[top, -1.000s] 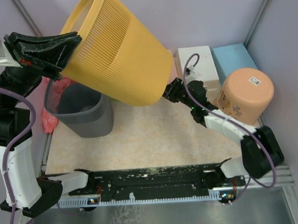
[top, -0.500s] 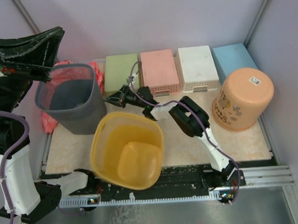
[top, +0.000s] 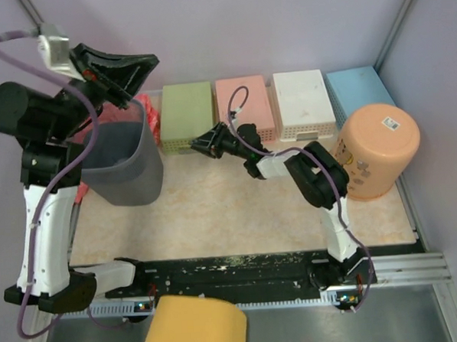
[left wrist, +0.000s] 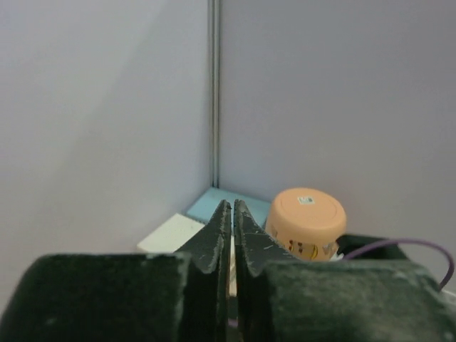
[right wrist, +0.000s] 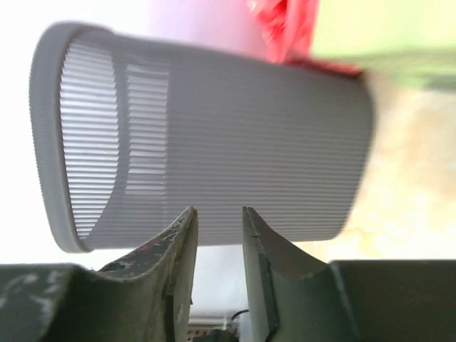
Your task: Turn the large container upside down
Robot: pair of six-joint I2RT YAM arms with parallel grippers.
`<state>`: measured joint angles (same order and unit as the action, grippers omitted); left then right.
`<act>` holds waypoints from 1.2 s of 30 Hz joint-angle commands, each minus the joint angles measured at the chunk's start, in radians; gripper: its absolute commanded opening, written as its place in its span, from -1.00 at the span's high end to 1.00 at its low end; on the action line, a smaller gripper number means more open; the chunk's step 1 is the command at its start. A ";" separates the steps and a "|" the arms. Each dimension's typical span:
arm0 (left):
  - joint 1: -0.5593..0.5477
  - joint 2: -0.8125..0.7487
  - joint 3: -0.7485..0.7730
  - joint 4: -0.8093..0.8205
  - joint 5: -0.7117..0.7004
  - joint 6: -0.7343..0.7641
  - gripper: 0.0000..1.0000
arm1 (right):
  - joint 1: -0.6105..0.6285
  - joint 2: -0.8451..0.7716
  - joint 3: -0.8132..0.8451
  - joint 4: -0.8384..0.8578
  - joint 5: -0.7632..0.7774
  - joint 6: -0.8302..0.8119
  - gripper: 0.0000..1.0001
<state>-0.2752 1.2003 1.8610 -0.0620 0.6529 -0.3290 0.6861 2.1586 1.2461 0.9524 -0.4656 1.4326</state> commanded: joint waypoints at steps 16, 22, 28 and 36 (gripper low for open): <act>-0.005 -0.057 -0.294 -0.142 0.001 0.053 -0.11 | -0.071 -0.705 -0.161 -0.931 0.332 -0.826 -0.26; -0.007 -0.036 -0.378 -0.170 -0.024 0.089 -0.33 | -0.076 -0.851 -0.230 -1.154 0.631 -0.947 -0.49; -0.014 -0.032 -0.432 -0.184 -0.049 0.120 -0.50 | -0.079 -1.015 -0.313 -1.207 0.897 -0.960 -0.70; -0.039 -0.013 -0.464 -0.191 -0.082 0.140 -0.83 | -0.080 -1.089 -0.363 -1.181 1.045 -0.943 -0.73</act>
<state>-0.2970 1.1786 1.4109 -0.2520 0.6003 -0.2207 0.6117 1.0878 0.8833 -0.2523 0.4603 0.5041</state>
